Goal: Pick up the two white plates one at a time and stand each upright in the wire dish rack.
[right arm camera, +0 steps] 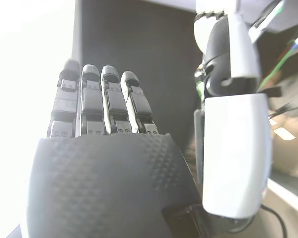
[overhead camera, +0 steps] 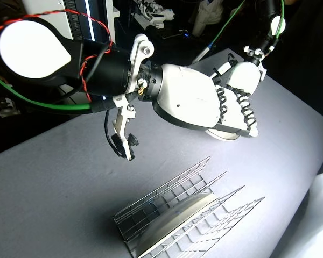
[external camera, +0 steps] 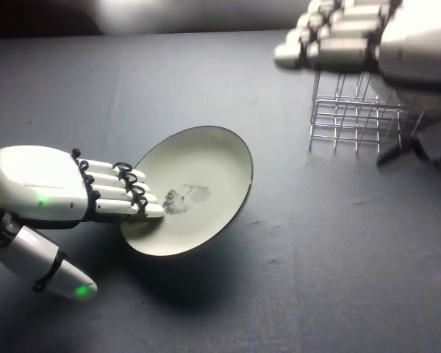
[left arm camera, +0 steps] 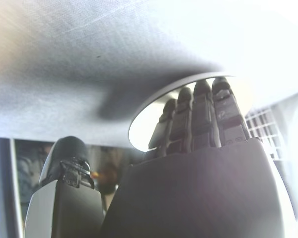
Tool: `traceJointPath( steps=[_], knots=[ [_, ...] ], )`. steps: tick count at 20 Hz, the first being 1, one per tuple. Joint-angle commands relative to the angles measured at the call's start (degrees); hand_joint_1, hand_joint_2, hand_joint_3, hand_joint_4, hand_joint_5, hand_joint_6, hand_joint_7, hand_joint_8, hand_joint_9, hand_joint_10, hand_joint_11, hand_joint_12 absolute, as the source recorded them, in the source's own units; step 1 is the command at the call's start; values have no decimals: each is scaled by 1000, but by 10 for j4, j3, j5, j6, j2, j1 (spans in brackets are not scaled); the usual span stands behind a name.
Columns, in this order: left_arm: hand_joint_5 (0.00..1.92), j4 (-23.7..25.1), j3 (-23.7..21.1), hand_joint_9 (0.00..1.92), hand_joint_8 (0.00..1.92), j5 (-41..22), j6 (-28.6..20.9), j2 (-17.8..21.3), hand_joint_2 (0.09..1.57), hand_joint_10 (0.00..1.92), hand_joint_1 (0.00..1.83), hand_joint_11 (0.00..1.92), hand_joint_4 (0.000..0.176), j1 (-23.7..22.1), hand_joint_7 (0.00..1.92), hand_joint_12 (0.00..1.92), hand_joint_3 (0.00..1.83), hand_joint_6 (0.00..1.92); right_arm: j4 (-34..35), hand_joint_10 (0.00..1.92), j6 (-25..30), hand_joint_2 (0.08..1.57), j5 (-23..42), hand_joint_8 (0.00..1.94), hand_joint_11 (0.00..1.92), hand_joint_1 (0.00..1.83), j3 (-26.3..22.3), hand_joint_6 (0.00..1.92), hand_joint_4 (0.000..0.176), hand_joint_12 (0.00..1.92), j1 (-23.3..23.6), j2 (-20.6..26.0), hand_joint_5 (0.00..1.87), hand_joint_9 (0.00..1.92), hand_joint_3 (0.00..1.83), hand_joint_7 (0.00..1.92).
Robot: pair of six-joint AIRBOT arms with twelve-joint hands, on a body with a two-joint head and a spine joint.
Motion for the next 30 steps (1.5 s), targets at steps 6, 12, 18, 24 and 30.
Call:
traceJointPath(
  steps=[6,12,18,24,30],
  knots=[
    [14,13,1,0,0,-11,-6,-10,1147,0,0,7,0,16,0,3,2,4,-36,0,-3,869,50,0,0,1081,-1,0,0,0,-19,-27,0,0,13,0],
    [57,13,1,32,12,-12,-6,-10,1136,12,0,51,0,16,34,30,0,14,-64,0,-13,962,21,0,0,1414,28,0,0,140,-29,-101,0,0,9,0],
    [29,13,1,4,3,-12,-6,-11,1137,2,0,20,0,16,7,9,0,11,-64,0,-14,1016,4,0,0,1432,61,0,0,91,-46,-157,0,0,14,0],
    [13,13,2,0,0,-12,-6,-12,1130,0,0,2,0,16,1,6,0,0,-65,0,-15,1043,-8,0,0,1397,89,0,0,189,-59,-209,0,0,7,0],
    [1,14,4,0,0,-13,-6,-14,1132,0,0,0,0,17,0,0,0,0,-65,0,-15,1062,-18,0,0,1414,118,0,0,233,-60,-261,0,0,1,0]
  ],
)
